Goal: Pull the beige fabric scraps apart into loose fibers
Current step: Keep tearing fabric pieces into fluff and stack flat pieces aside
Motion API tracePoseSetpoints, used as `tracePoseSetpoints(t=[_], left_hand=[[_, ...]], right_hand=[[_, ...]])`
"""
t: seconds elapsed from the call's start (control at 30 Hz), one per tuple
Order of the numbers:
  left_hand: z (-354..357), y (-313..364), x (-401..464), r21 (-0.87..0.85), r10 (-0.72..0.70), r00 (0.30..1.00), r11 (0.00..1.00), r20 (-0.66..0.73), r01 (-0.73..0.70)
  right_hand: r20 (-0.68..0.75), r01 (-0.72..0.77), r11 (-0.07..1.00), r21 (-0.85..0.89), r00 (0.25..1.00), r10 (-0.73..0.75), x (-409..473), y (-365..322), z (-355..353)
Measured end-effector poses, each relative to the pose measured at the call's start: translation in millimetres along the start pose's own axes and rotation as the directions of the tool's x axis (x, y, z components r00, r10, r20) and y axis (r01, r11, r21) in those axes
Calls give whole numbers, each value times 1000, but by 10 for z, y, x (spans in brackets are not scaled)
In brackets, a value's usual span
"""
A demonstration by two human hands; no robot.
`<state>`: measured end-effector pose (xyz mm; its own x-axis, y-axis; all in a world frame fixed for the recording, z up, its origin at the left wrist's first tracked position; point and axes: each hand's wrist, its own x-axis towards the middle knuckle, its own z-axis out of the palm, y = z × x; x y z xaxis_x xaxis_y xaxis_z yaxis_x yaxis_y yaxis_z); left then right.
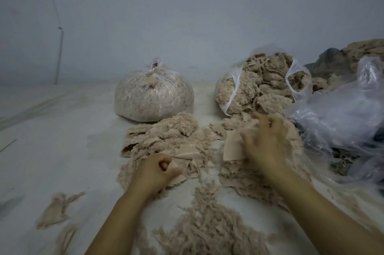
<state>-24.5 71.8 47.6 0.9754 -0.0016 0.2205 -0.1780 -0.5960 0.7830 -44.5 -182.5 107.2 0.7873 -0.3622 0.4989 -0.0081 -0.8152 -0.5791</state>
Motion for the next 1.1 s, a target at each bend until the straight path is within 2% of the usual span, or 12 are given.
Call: tracePoseSetpoints(t=[0.03,0.1,0.2,0.27,0.4,0.6,0.73,0.8,0.9,0.93,1.0,1.1], left_hand=[[31,4,-15,17,-3,1000,1000,31,3],[58,38,-36,-54,34,999,998,32,-32],[32,149,-43,-267,127,991,957,27,-116],[33,204,-75,-383,156,985,916,71,-118],[79,184,-106,-523,114,976,852,187,1],[58,127,-37,-745,78,986,664,150,61],[102,119,-37,-680,39,991,731,128,59],[125,116,-48,-643,80,985,764,155,40],[170,98,-72,-422,153,967,905,205,-54],[193,63,-65,-264,171,963,958,209,-113],[205,-50,-19,-23,173,970,985,169,-171],[184,-152,27,56,187,975,979,122,-194]], right_hand=[[24,83,995,63,996,-84,-91,-57,46],[218,139,965,220,958,-187,-305,-172,182],[510,-55,926,373,846,-155,-578,-308,412],[564,-237,842,485,820,-94,-675,-368,544],[605,-482,557,676,795,-47,-690,-441,591],[690,-569,557,605,723,-10,-642,-374,555],[714,-596,533,600,699,-23,-642,-372,548],[724,-595,530,604,688,-52,-666,-414,551],[651,-504,578,641,757,-62,-689,-462,561],[619,-501,545,673,784,-44,-684,-471,557],[575,-534,372,759,818,3,-635,-477,510],[546,-542,130,830,838,8,-491,-432,372]])
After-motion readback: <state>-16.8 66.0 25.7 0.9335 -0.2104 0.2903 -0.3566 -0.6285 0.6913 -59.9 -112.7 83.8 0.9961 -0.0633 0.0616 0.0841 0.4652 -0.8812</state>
